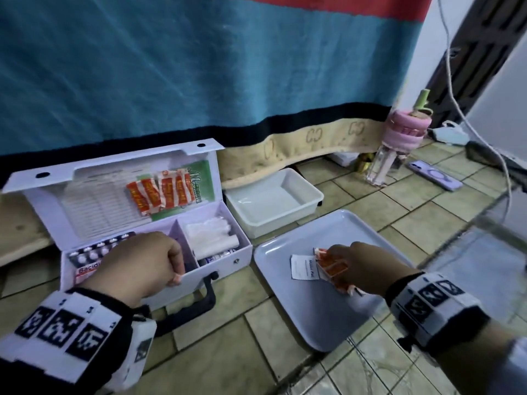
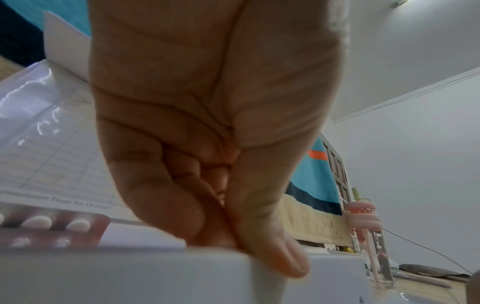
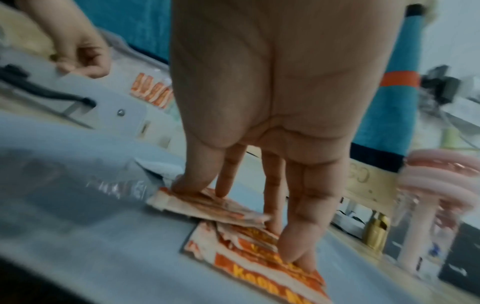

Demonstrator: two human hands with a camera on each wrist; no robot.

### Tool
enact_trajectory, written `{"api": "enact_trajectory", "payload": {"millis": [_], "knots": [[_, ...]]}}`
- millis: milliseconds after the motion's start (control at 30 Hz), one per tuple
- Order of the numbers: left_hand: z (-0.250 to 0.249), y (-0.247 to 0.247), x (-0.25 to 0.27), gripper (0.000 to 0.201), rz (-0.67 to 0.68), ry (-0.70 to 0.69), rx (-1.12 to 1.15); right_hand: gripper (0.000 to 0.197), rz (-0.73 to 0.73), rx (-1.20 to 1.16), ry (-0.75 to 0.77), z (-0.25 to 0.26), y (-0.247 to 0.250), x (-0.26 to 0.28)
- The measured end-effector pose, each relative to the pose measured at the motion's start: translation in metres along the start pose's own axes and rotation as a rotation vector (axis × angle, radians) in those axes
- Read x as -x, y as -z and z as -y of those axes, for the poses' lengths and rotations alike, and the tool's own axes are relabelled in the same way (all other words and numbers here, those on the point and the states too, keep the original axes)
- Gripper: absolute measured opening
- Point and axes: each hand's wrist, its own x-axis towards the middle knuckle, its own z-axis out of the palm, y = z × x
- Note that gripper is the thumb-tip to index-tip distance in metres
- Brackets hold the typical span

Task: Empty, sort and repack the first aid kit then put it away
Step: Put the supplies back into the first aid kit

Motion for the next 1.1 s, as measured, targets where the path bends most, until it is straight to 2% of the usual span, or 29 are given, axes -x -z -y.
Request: {"api": "enact_trajectory", "payload": {"millis": [167, 400, 500, 567, 667, 767, 867, 933, 1000, 1033, 1100], "knots": [[0.000, -0.001, 0.001, 0.018, -0.021, 0.023, 0.002, 0.011, 0.005, -0.027, 0.041, 0.011, 0.003, -0.003], [0.001, -0.002, 0.001, 0.017, -0.023, 0.028, 0.014, 0.016, 0.011, -0.060, 0.030, 0.007, 0.003, 0.003], [0.001, -0.002, 0.000, 0.018, -0.012, 0.032, 0.042, 0.031, -0.046, 0.038, 0.010, 0.013, -0.003, 0.003], [0.001, -0.002, 0.001, 0.018, -0.014, 0.035, 0.046, 0.033, -0.089, 0.064, -0.010, 0.020, -0.008, 0.002], [0.002, -0.002, 0.002, 0.018, -0.024, 0.040, 0.062, 0.038, -0.071, 0.162, -0.059, 0.025, -0.010, -0.002], [0.002, -0.003, 0.002, 0.020, -0.035, 0.040, 0.067, 0.032, -0.187, 0.156, 0.004, 0.021, 0.004, -0.005], [0.002, -0.004, 0.003, 0.020, -0.057, 0.038, 0.049, 0.025, -0.349, 0.023, 0.082, 0.017, 0.034, 0.004], [0.000, -0.004, 0.004, 0.018, -0.061, 0.035, 0.053, 0.018, -0.466, -0.197, 0.078, 0.022, 0.057, 0.014], [-0.001, -0.003, 0.006, 0.016, -0.056, 0.033, 0.036, 0.023, -0.582, -0.441, 0.056, 0.028, 0.077, 0.019], [-0.003, -0.003, 0.006, 0.017, -0.055, 0.030, 0.025, 0.025, -0.610, -0.533, 0.042, 0.032, 0.084, 0.019], [-0.002, -0.004, 0.006, 0.020, -0.061, 0.025, 0.016, 0.024, -0.568, -0.674, 0.031, 0.043, 0.092, 0.012]]}}
